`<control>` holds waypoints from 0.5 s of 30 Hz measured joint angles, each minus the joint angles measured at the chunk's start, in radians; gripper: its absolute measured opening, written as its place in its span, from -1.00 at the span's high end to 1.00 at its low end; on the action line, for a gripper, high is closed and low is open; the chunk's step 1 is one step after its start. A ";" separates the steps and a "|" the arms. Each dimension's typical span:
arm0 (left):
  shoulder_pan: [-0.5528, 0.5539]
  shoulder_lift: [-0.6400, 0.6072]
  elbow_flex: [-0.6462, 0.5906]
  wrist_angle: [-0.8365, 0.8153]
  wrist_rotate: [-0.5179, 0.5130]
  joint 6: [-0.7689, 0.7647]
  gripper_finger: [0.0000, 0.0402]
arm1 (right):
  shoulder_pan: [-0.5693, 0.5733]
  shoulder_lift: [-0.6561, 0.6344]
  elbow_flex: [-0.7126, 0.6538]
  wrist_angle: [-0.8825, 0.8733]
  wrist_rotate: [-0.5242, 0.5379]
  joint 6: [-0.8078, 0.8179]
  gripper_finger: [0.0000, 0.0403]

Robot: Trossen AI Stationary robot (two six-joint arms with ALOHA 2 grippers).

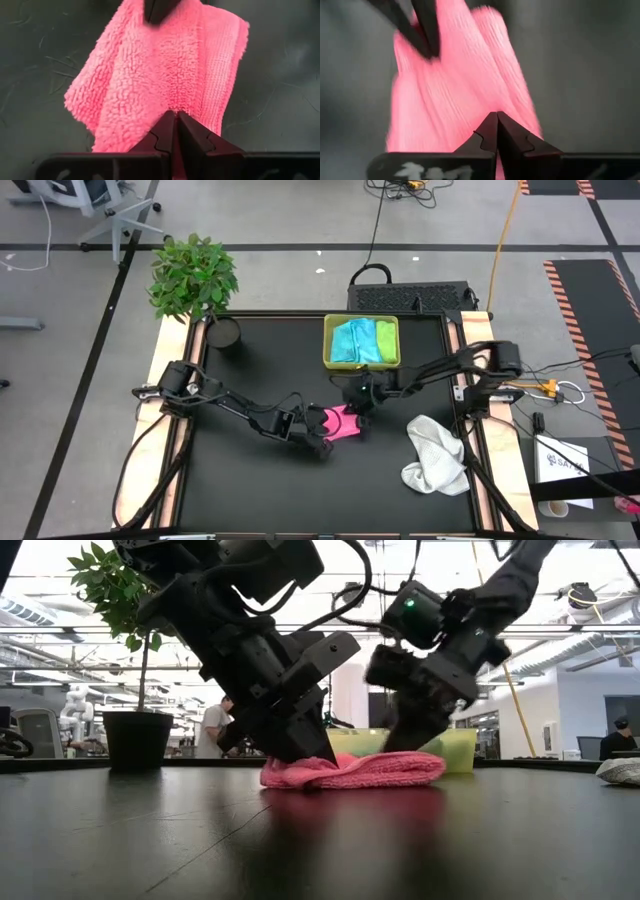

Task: Fold microfiber towels
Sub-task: Fold the pink microfiber cloth

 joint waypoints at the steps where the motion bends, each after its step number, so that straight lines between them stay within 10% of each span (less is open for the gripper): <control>1: 0.000 0.000 0.000 0.000 0.001 0.000 0.87 | -0.001 -0.028 -0.004 -0.032 0.010 -0.013 1.00; 15: 0.011 0.001 -0.002 0.020 0.018 0.014 0.87 | 0.105 -0.251 -0.004 -0.112 0.138 0.143 1.00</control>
